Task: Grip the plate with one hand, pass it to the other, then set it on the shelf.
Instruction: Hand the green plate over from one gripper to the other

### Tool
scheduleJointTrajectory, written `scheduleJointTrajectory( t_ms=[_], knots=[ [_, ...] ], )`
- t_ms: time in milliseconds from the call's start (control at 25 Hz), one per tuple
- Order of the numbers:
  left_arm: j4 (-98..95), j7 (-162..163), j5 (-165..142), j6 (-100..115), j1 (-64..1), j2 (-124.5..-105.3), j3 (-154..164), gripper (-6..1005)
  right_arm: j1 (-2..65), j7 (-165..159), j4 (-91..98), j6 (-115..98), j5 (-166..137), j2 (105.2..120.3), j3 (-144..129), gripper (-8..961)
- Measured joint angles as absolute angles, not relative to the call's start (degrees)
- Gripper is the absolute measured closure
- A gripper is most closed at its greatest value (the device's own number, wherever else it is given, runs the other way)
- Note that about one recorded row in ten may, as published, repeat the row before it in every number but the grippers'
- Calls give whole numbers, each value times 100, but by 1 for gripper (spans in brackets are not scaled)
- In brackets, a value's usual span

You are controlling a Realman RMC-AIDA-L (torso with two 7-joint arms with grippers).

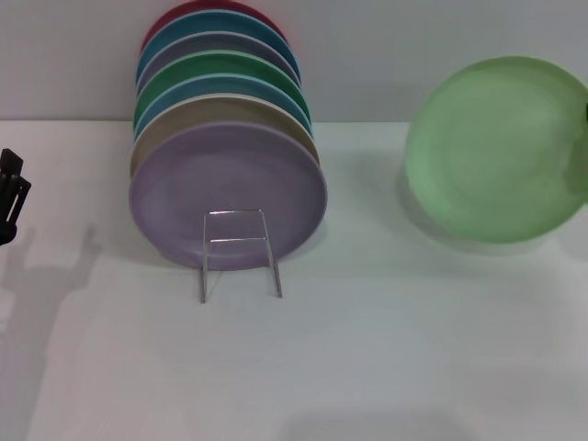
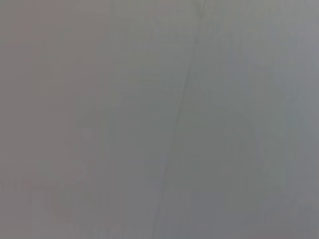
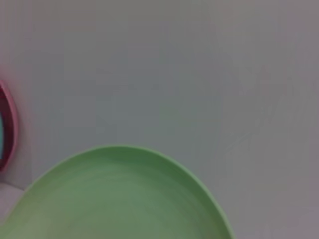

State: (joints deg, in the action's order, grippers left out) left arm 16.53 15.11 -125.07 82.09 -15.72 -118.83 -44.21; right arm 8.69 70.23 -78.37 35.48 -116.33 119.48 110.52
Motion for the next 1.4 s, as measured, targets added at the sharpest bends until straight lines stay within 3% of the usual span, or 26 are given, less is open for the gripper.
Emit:
scheduleJointTrajectory(
  t_ms=[480,1400],
  knots=[
    [1652,1573,-12509,8224,-1569,-11882,-4400,137,678,8583,-7465,2425,-10095,11948,10391,936],
    [1684,1582,-12522,8244,-1536,-11874,-4412,136,247,8856,-7927,-1102,-11465,11907,7809,936]
  ],
)
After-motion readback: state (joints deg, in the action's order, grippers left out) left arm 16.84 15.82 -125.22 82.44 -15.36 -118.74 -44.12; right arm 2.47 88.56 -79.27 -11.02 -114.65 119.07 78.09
